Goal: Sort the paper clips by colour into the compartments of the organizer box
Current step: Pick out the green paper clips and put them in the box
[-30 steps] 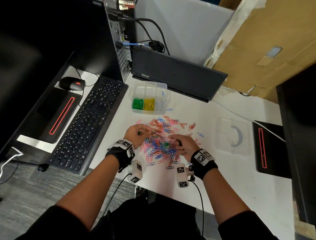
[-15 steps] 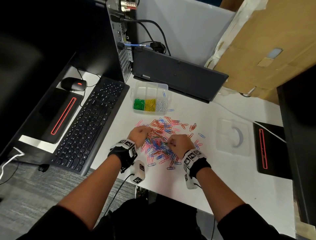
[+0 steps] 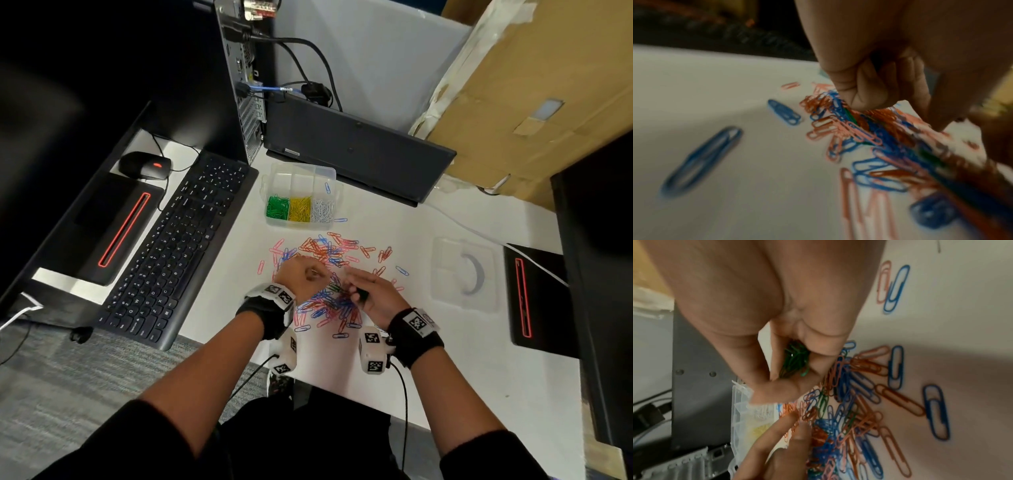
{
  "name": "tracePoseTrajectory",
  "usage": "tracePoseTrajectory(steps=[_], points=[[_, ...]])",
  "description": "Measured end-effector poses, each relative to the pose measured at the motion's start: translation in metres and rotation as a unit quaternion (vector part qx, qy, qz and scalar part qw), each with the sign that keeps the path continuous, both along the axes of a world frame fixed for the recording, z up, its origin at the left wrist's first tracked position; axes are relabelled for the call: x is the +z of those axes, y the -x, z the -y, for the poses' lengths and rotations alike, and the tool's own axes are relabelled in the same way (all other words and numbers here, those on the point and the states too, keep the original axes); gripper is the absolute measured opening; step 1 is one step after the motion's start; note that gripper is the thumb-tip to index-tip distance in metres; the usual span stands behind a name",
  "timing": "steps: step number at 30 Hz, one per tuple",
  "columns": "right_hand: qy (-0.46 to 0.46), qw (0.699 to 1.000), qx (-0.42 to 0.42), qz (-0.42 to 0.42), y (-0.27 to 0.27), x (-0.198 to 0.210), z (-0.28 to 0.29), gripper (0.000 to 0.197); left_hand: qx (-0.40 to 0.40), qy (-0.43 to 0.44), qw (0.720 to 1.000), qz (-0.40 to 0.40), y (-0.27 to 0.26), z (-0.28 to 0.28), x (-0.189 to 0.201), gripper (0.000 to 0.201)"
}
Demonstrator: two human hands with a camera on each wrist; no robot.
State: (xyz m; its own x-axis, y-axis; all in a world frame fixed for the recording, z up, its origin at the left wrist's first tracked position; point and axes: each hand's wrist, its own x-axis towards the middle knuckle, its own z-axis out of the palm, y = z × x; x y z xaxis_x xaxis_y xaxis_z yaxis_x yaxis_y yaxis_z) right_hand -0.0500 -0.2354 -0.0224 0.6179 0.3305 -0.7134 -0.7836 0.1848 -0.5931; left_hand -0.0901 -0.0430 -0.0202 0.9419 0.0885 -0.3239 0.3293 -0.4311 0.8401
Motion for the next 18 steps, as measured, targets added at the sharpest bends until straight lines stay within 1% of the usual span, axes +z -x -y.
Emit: tracePoseTrajectory(steps=[2,4,5,8,10,12,14,18], points=[[-0.052,0.998,-0.025,-0.029,0.001,0.002,0.001,0.022,-0.078,-0.091,0.992,0.047,-0.002,0.005,-0.001,0.016],[-0.087,0.994,-0.041,-0.052,0.002,0.003,0.002,0.021,-0.147,-0.163,0.974,0.055,-0.007,0.007,-0.004,0.023],[-0.092,0.993,-0.042,-0.06,0.002,0.004,0.002,0.023,-0.164,-0.181,0.968,0.048,-0.009,0.007,-0.006,0.023],[-0.065,0.996,-0.012,-0.058,0.001,0.0,0.007,0.031,-0.183,-0.216,0.958,0.036,-0.012,0.01,-0.006,0.018],[-0.063,0.996,0.011,-0.055,0.0,-0.002,0.011,0.04,-0.194,-0.238,0.951,0.033,-0.014,0.012,-0.004,0.014],[-0.064,0.996,0.014,-0.057,0.0,-0.001,0.013,0.044,-0.205,-0.255,0.945,0.019,-0.017,0.013,-0.004,0.012],[-0.045,0.997,0.005,-0.057,0.003,0.003,0.013,0.041,-0.208,-0.265,0.942,-0.001,-0.02,0.015,-0.006,0.014],[0.064,0.996,-0.017,-0.051,0.007,0.005,0.015,0.023,-0.228,-0.291,0.928,-0.036,-0.026,0.024,-0.004,0.019]])
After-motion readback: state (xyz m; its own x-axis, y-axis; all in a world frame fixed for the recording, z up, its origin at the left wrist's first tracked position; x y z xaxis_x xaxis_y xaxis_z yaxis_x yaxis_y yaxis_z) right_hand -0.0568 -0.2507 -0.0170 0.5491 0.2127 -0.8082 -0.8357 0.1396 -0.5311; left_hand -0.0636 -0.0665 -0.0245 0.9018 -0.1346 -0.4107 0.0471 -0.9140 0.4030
